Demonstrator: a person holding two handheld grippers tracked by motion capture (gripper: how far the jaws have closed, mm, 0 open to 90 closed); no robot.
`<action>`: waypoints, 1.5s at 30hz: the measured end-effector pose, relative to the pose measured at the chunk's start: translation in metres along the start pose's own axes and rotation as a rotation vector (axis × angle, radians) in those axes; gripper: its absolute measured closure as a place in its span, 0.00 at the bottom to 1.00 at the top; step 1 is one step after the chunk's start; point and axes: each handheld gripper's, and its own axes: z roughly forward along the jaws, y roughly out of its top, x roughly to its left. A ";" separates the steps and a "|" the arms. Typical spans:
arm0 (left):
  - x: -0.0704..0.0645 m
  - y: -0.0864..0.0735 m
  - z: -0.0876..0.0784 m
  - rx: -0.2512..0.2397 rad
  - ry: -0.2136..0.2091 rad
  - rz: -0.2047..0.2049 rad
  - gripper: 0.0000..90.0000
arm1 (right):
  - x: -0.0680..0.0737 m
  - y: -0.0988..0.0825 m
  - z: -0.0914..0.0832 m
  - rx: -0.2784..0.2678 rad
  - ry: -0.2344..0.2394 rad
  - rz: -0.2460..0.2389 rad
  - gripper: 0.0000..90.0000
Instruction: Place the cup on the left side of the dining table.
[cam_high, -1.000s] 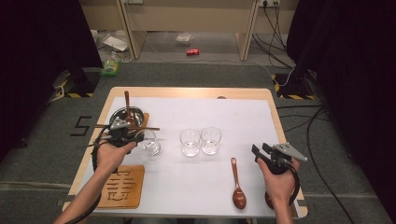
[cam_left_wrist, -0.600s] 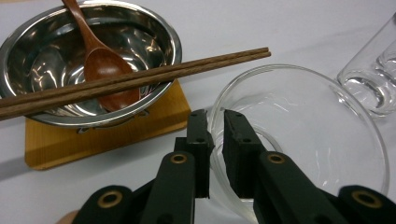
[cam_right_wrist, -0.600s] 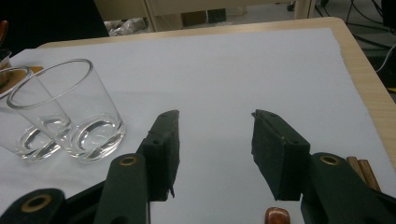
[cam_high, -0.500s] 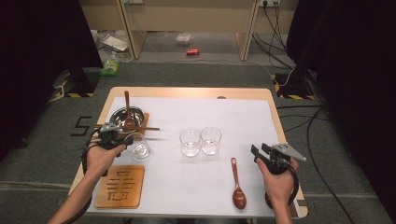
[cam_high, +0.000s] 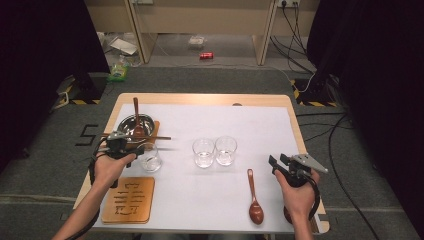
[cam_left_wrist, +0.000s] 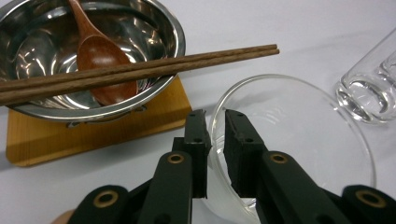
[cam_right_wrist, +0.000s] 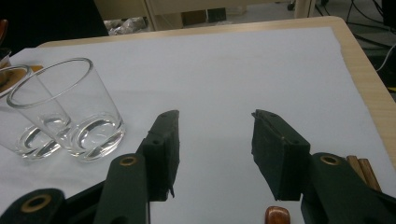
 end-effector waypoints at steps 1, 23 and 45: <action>-0.001 0.000 0.000 -0.011 -0.003 -0.002 0.87 | 0.000 0.000 0.000 0.000 0.000 0.000 0.58; -0.002 -0.006 -0.039 -0.229 0.067 -0.025 0.56 | 0.000 -0.001 0.001 0.003 0.000 -0.010 0.57; -0.009 -0.059 -0.042 -0.282 0.099 0.031 0.52 | 0.000 -0.001 0.001 0.007 0.002 -0.008 0.57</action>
